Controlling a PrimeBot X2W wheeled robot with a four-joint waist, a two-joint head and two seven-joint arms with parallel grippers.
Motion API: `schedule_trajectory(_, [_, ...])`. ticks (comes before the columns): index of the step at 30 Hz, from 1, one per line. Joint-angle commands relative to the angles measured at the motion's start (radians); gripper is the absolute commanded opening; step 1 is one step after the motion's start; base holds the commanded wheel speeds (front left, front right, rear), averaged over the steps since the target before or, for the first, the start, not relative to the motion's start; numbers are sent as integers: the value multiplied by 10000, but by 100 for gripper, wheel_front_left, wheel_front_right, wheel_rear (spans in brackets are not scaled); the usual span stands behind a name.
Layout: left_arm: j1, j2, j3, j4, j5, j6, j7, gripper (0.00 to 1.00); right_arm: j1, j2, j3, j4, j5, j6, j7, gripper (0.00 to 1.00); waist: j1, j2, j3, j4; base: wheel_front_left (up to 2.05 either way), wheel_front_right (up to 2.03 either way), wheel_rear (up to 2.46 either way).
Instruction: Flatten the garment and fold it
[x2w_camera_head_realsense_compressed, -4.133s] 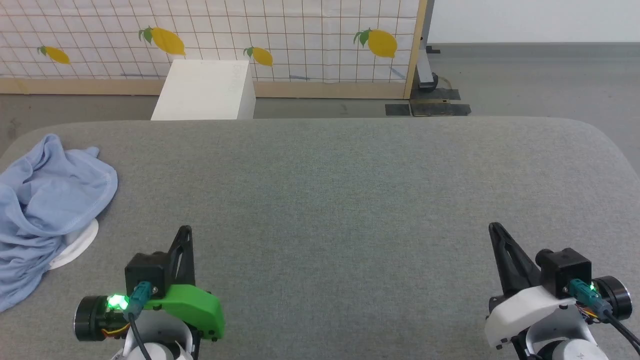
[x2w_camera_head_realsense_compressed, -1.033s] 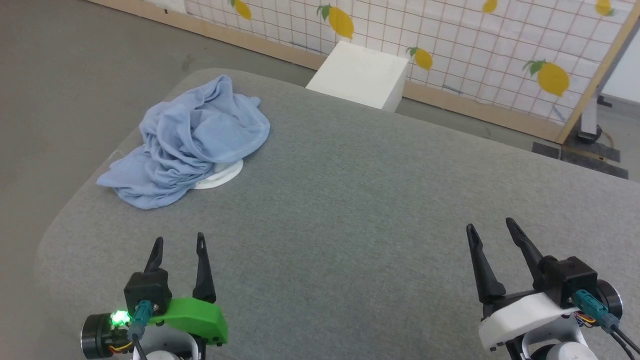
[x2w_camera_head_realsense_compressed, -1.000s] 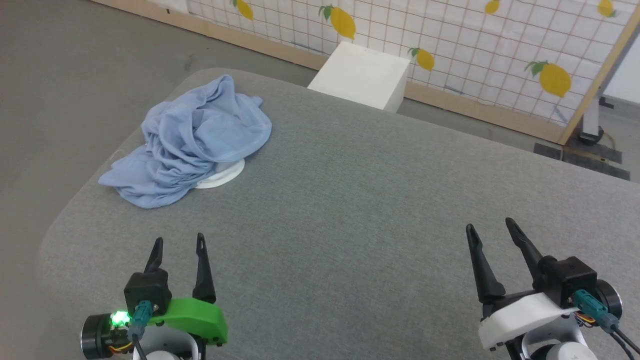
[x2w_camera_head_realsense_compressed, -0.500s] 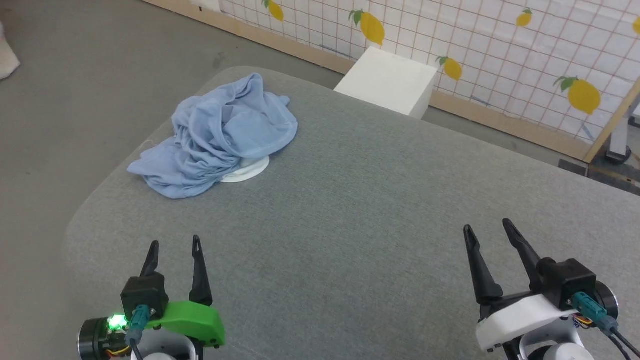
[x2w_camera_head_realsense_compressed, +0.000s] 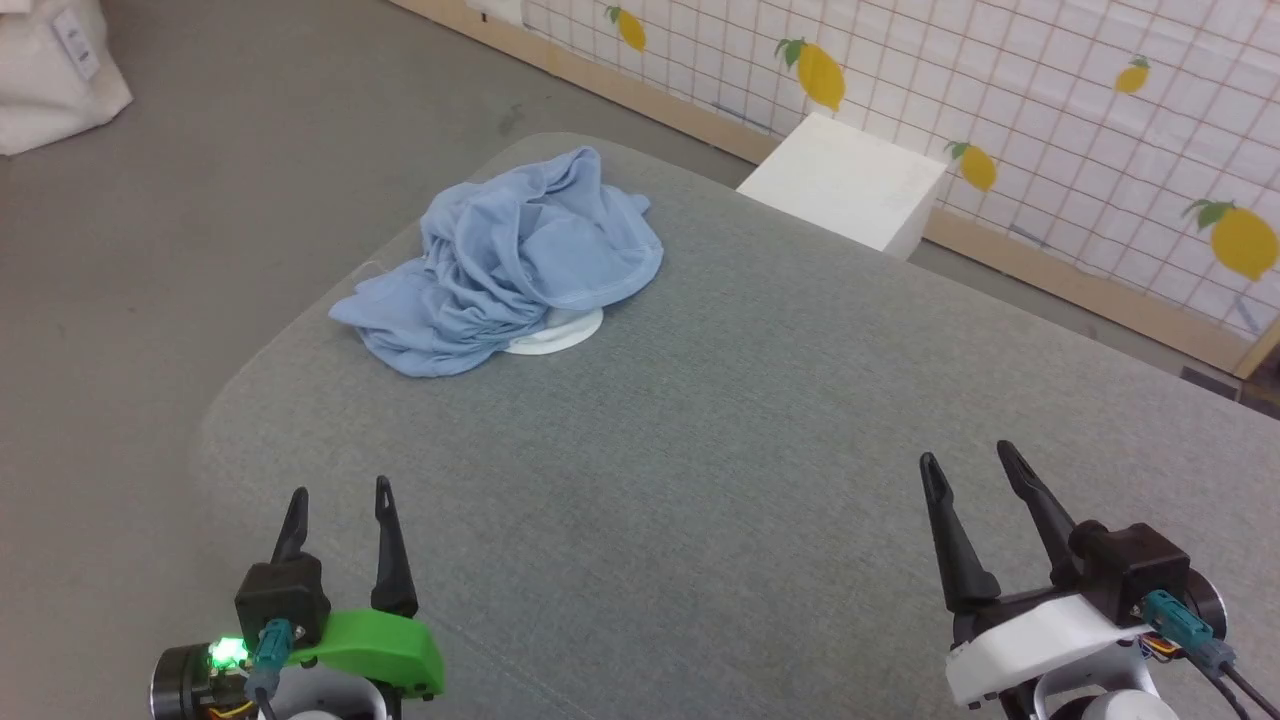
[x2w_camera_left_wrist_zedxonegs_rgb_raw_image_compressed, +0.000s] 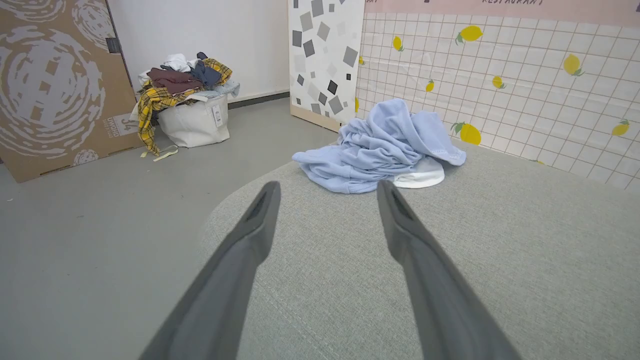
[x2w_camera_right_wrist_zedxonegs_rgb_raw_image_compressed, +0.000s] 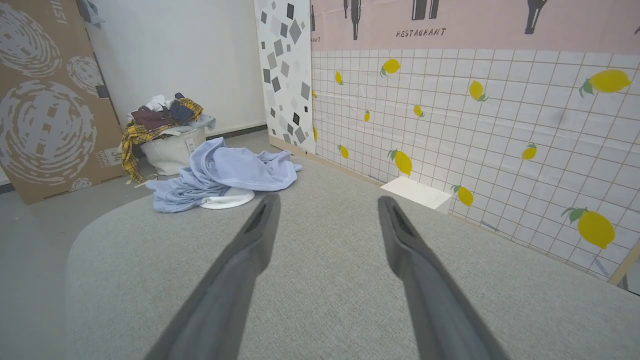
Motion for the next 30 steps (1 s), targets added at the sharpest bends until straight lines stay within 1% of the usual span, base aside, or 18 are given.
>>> schedule_trajectory(1, [129,85,-33,47,-110,63,-123,100,86,12,11,14,76,-14,-107,100,0,56,19,130,0,0,0])
schedule_trajectory(4, [-37,64,-18,111,-309,-38,-181,100,127,12,-42,7,99,-15,-118,100,0,58,104,276,0,0,0])
schedule_trajectory(7, [-653,128,-80,358,-545,-335,-244,100,159,13,-154,-152,26,-15,-36,100,0,59,458,387,0,0,0])
schedule_trajectory(10, [-1768,234,-72,683,-810,-692,-115,100,-36,13,-157,-494,-319,-15,235,100,0,60,1239,119,0,0,0])
schedule_trajectory(14, [-3669,337,52,1318,-1289,-1111,435,100,-493,13,-237,-1057,-773,-15,581,100,0,60,2591,-416,0,0,0])
schedule_trajectory(20, [-6411,885,430,2538,-1988,-1630,1731,100,-1061,-92,-36,-1611,-1066,-15,889,100,0,60,4487,-1417,0,0,0])
schedule_trajectory(23, [-7409,1354,778,2996,-2457,-1852,2606,100,-1484,-255,118,-1736,-1045,-15,885,100,0,60,5343,-2045,0,0,0])
schedule_trajectory(27, [-8201,1953,1054,3354,-3018,-2153,3889,100,-1975,-338,138,-1910,-1027,-15,806,100,0,60,6261,-2709,0,0,0])
schedule_trajectory(30, [-8402,2420,1195,3487,-3320,-2273,4840,100,-2245,-346,149,-2009,-1007,-15,730,100,0,60,6812,-3124,0,0,0])
